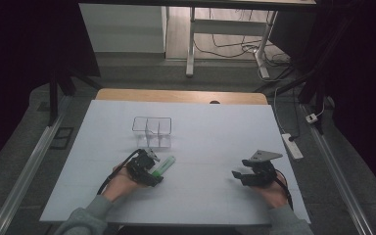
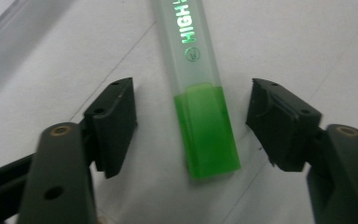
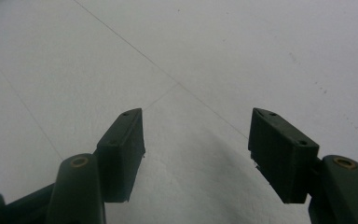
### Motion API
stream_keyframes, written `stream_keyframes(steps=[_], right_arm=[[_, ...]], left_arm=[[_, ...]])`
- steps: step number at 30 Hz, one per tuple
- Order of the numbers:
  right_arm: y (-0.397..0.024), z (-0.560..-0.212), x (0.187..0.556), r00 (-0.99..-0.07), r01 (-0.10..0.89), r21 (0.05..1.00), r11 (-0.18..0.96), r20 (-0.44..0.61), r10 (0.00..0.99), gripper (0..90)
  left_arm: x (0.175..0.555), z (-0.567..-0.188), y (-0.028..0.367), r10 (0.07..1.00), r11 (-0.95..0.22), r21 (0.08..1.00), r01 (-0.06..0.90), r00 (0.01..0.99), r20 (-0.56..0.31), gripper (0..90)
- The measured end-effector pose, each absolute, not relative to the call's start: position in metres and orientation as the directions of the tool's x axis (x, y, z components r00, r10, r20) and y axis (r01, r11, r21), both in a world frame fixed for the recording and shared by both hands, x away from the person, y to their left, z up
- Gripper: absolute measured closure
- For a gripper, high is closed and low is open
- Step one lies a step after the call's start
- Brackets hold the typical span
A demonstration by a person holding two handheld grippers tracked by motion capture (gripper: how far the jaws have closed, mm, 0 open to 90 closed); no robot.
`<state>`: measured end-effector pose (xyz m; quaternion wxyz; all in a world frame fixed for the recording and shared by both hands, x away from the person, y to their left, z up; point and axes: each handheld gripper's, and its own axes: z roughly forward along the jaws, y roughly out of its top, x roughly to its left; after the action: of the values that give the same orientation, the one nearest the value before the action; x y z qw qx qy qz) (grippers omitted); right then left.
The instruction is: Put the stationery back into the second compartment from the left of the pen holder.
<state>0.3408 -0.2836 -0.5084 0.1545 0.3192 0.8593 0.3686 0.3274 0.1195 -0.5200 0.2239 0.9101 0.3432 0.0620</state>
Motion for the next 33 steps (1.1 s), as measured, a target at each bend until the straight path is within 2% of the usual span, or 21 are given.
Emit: stream_keyframes(steps=[7, 12, 14, 26, 33], right_arm=[[-0.284, -0.509, 0.341, -0.746, 0.436, 0.731, 0.525, -0.032, 0.665, 35.0], [-0.283, -0.509, 0.341, -0.749, 0.434, 0.729, 0.528, -0.034, 0.662, 35.0], [-0.283, -0.509, 0.341, -0.749, 0.434, 0.73, 0.528, -0.033, 0.662, 35.0], [-0.285, -0.503, 0.339, -0.741, 0.421, 0.749, 0.512, -0.042, 0.671, 35.0], [-0.286, -0.5, 0.338, -0.745, 0.403, 0.775, 0.487, -0.031, 0.666, 35.0]], left_arm=[[0.328, -0.517, 0.116, 0.657, -0.672, 0.424, 0.607, 0.753, -0.037, 44.5], [0.329, -0.516, 0.117, 0.673, -0.657, 0.424, 0.623, 0.738, -0.041, 61.8], [0.329, -0.516, 0.117, 0.676, -0.657, 0.423, 0.624, 0.736, -0.036, 66.0], [0.327, -0.514, 0.119, 0.643, -0.684, 0.451, 0.574, 0.766, 0.0, 66.6], [0.325, -0.502, 0.13, 0.617, -0.662, 0.515, 0.544, 0.786, -0.038, 66.6]])
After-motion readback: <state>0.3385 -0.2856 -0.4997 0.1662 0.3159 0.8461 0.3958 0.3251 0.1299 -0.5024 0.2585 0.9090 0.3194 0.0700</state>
